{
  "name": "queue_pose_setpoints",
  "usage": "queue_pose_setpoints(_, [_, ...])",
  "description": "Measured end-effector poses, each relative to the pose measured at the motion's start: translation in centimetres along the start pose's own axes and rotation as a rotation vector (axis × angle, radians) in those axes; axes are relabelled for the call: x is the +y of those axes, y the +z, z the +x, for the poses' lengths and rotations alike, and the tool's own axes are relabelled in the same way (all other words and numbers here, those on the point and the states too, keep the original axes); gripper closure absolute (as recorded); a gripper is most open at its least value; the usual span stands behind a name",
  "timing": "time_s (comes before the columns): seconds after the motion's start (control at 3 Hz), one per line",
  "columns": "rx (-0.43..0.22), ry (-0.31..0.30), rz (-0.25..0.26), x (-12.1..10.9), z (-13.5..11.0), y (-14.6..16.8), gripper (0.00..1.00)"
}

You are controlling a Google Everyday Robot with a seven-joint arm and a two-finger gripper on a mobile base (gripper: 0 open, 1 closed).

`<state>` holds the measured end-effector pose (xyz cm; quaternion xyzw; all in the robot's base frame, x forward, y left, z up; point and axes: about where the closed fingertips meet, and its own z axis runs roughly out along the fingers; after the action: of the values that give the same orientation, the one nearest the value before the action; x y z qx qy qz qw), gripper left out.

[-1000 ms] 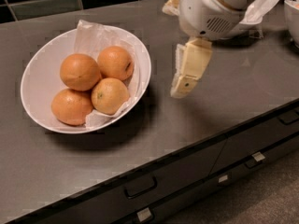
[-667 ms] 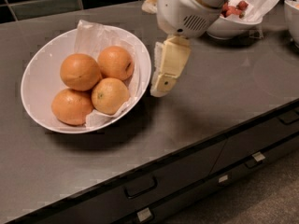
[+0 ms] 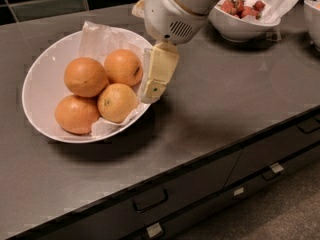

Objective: Pick orange from white bowl

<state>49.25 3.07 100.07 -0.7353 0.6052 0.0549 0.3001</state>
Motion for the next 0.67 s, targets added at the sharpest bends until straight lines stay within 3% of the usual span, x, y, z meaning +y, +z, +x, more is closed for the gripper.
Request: queue_pose_setpoints(0.67, [0.034,-0.071,-0.037,-1.5,-4.2,2.3,0.0])
